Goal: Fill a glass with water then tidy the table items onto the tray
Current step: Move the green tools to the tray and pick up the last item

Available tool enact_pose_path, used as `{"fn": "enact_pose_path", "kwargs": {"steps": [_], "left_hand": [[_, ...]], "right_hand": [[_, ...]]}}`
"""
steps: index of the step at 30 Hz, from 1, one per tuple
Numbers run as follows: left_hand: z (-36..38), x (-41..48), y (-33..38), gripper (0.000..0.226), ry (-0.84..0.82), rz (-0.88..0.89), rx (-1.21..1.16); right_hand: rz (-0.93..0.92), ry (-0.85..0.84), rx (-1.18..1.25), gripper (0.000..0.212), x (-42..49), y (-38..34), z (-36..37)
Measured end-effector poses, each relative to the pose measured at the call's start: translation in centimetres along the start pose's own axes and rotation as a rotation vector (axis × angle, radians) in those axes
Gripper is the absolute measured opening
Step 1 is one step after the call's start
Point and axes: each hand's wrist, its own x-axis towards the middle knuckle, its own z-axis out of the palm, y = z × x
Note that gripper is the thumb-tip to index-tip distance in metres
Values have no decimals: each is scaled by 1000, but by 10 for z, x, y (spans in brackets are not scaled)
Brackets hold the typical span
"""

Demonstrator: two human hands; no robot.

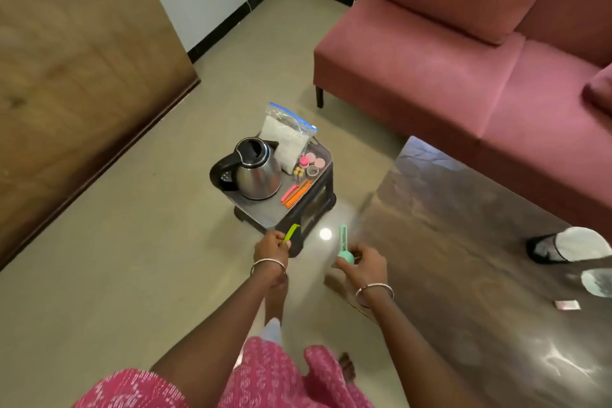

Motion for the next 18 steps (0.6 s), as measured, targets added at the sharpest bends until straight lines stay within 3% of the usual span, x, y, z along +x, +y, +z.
{"fn": "enact_pose_path", "kwargs": {"steps": [8,18], "left_hand": [[-17,110,2,17,-23,-71,125],[39,207,8,24,-26,-429,-237]], "right_hand": [[38,-7,48,37,58,-60,57],[78,24,78,33,120,-71,90]]}}
